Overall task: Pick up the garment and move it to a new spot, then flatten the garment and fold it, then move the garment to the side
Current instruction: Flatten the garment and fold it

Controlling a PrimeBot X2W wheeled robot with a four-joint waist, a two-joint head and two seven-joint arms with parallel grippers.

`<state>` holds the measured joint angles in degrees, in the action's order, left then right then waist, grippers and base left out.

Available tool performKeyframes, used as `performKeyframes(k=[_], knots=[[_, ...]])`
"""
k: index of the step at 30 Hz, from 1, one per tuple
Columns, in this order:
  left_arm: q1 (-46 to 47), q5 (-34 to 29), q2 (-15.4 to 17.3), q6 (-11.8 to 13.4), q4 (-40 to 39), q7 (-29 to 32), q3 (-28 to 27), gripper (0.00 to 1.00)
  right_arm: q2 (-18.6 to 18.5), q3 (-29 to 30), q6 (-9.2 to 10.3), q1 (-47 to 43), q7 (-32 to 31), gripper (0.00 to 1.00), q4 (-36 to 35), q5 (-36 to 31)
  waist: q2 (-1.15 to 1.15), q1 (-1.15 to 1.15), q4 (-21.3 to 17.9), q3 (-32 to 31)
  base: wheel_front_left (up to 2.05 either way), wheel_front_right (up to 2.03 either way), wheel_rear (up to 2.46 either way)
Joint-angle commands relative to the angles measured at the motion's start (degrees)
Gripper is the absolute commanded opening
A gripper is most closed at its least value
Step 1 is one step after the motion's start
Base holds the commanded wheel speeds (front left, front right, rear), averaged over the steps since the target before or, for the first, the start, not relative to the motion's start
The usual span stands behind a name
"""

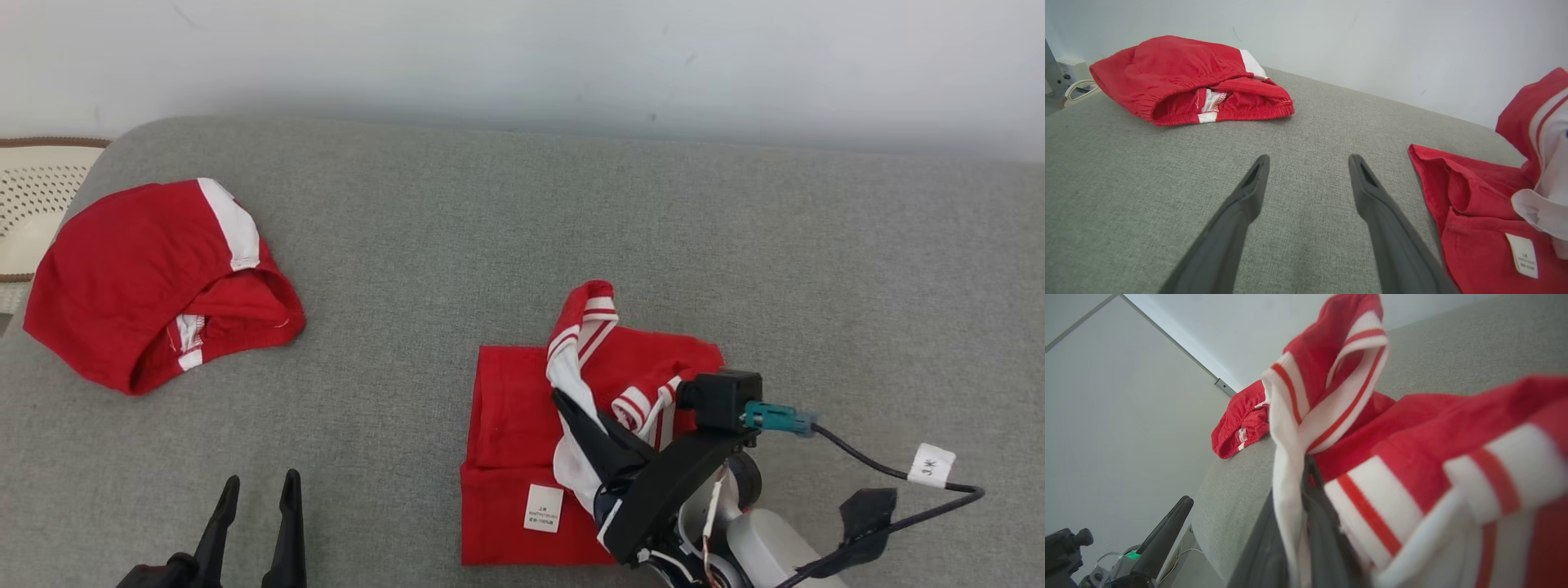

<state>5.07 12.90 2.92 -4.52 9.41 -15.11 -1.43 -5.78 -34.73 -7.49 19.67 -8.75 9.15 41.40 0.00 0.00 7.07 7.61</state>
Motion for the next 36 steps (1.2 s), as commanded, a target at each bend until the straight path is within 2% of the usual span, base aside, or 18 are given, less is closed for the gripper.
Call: performKeyframes(k=[1,17,18,19,20,21,27,32,36], knots=[[0.77,0.61,0.00,-0.19,0.42,-0.14,0.20,1.00,0.36,-0.74,0.00,0.99,0.85,0.00,1.18,0.25,0.00,0.00,0.35,0.11,0.00,0.00,0.00],[1.90,1.44,-0.01,-0.26,2.26,-0.14,1.83,1.00,2.63,-4.49,0.00,5.91,7.97,0.00,14.19,1.82,0.00,0.00,2.40,0.36,0.00,0.00,0.00],[1.94,1.46,-0.01,-0.28,2.34,-0.14,1.85,1.00,2.71,-4.83,0.00,6.18,8.27,0.15,14.73,2.10,0.00,0.00,2.49,0.37,0.00,0.00,0.00],[1.95,1.46,0.00,-0.29,2.43,-0.14,1.83,1.00,2.78,-5.01,0.00,6.48,8.60,0.65,14.89,2.70,0.00,0.00,2.55,0.34,0.00,0.00,0.00],[1.93,1.48,0.00,-0.31,2.50,-0.14,1.73,1.00,2.81,-5.16,0.00,6.80,9.10,0.93,14.77,3.26,0.00,0.00,2.58,0.30,0.00,0.00,0.00],[1.90,1.49,0.00,-0.32,2.59,-0.14,1.62,1.00,2.84,-5.22,-0.01,7.06,9.64,1.00,14.58,3.70,0.00,0.00,2.57,0.24,0.00,0.00,0.00],[1.16,1.50,-0.01,0.02,2.74,-0.14,1.22,1.00,2.46,-6.03,0.00,7.16,11.86,1.00,9.40,8.82,0.00,0.00,2.05,-0.43,0.00,0.00,0.00],[0.64,1.54,0.00,0.32,2.21,-0.14,1.04,1.00,-0.32,-5.07,-0.01,6.92,14.11,1.00,3.04,11.60,0.00,0.00,1.24,-0.87,0.00,0.00,0.00],[0.02,1.19,0.01,0.55,1.15,-0.14,0.50,1.00,-3.31,-2.30,0.00,6.42,16.04,1.00,0.74,10.44,0.00,0.00,0.65,-1.20,0.00,0.00,0.00]])
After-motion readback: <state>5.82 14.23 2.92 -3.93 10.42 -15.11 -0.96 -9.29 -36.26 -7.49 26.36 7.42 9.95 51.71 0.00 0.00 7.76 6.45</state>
